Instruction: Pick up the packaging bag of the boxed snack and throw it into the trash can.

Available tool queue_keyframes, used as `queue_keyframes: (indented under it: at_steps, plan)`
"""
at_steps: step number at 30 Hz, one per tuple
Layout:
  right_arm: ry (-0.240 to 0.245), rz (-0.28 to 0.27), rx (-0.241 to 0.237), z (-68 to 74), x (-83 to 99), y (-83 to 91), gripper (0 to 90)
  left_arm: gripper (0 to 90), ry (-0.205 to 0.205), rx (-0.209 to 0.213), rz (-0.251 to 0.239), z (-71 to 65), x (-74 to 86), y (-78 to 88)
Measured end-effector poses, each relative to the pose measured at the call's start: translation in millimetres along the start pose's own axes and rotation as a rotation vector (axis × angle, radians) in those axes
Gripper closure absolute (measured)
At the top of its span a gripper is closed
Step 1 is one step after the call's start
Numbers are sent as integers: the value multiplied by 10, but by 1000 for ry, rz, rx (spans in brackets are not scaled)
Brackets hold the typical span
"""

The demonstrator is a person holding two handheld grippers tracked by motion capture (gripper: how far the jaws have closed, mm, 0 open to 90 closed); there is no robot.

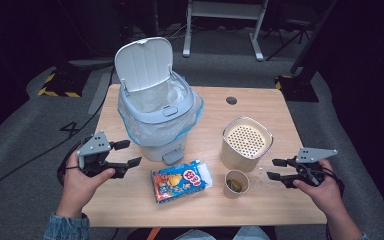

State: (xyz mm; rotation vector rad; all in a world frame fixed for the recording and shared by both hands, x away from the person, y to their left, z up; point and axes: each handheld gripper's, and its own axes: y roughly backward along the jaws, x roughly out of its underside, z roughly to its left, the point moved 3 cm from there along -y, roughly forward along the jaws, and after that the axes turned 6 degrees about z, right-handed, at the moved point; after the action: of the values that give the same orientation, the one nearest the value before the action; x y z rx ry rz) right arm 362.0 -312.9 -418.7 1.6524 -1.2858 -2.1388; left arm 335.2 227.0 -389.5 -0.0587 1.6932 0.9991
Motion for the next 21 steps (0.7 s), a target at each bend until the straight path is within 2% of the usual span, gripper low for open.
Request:
queue_keyframes:
  at_steps: [1,2,3,4,5,8,9,11,12,13,14,16,19,20,21]
  plan:
    - [0,0,0,0,0,0,444,319,0,0,0,0,0,0]
    - [13,-6,-17,33,-95,9,441,322,31,6,0,43,158,-57]
    - [13,-6,-17,33,-95,9,441,325,31,6,0,43,158,-57]
    - [32,-3,-27,59,-196,8,437,325,47,9,22,68,233,-91]
    - [37,-5,-35,76,-248,7,436,327,46,-10,45,99,307,-116]
    - [44,-15,-69,138,-396,-24,426,331,78,-11,62,157,518,-196]
    - [49,-17,-78,157,-444,-41,422,333,96,-16,73,193,651,-255]
    - [66,-15,-89,190,-534,-88,417,333,110,-26,92,230,768,-323]
    - [66,-15,-89,190,-534,-88,417,333,110,-26,92,230,768,-323]
    - [78,-7,-96,223,-614,-142,424,333,109,-27,105,247,821,-359]
    - [78,-7,-96,223,-614,-142,424,333,106,-28,124,260,874,-399]
    - [104,10,-107,284,-715,-242,423,334,97,-45,187,296,997,-490]
    - [118,22,-117,331,-773,-317,413,335,104,-45,195,316,1038,-532]
    - [131,32,-124,377,-821,-398,400,336,111,-46,198,324,1054,-552]
    - [137,37,-127,397,-842,-439,394,336,105,-54,218,338,1081,-595]
